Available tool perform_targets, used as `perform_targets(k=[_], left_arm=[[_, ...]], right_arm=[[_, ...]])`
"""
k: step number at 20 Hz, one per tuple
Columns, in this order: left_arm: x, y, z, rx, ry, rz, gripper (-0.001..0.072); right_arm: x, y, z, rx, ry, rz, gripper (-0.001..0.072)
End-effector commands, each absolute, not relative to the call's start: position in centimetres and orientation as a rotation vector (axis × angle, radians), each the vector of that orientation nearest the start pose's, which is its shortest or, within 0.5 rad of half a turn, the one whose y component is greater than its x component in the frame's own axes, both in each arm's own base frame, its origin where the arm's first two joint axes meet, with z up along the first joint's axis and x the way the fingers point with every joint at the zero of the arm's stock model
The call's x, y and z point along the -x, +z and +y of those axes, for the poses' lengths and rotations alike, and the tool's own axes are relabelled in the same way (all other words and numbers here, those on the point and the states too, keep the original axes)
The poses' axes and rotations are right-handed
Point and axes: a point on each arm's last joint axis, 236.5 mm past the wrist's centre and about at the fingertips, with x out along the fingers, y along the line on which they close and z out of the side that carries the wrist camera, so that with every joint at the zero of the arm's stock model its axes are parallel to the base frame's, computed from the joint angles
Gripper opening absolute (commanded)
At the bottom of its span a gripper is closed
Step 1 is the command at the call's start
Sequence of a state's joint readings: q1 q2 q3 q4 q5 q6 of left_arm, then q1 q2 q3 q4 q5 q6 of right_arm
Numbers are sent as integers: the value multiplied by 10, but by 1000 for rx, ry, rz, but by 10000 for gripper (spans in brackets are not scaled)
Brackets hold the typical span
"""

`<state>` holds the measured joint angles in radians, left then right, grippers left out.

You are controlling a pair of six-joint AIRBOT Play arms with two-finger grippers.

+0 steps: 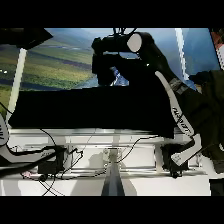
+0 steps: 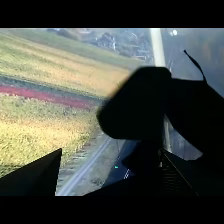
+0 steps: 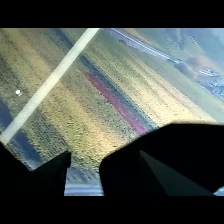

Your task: Fold the clothes and pants, and hang the long-sleeved shirts on hangers.

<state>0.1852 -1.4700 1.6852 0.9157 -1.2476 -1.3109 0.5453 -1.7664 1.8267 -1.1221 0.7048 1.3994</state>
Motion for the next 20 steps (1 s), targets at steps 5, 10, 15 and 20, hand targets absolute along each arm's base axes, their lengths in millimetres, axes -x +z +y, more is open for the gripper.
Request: perform_targets(k=[5, 10, 15, 20], left_arm=[[-495, 125, -22, 255, -365, 945, 697], [-477, 45, -78, 370, -494, 1161, 698], [-437, -48, -156, 354, -611, 1413, 698], [-426, -85, -228, 271, -680, 1432, 697]], right_arm=[[-527, 95, 297, 152, 593, 739, 481], [-531, 68, 191, 122, 450, 951, 431], [-529, 57, 133, 77, 370, 1047, 431], [-530, 57, 129, 69, 363, 1047, 430]])
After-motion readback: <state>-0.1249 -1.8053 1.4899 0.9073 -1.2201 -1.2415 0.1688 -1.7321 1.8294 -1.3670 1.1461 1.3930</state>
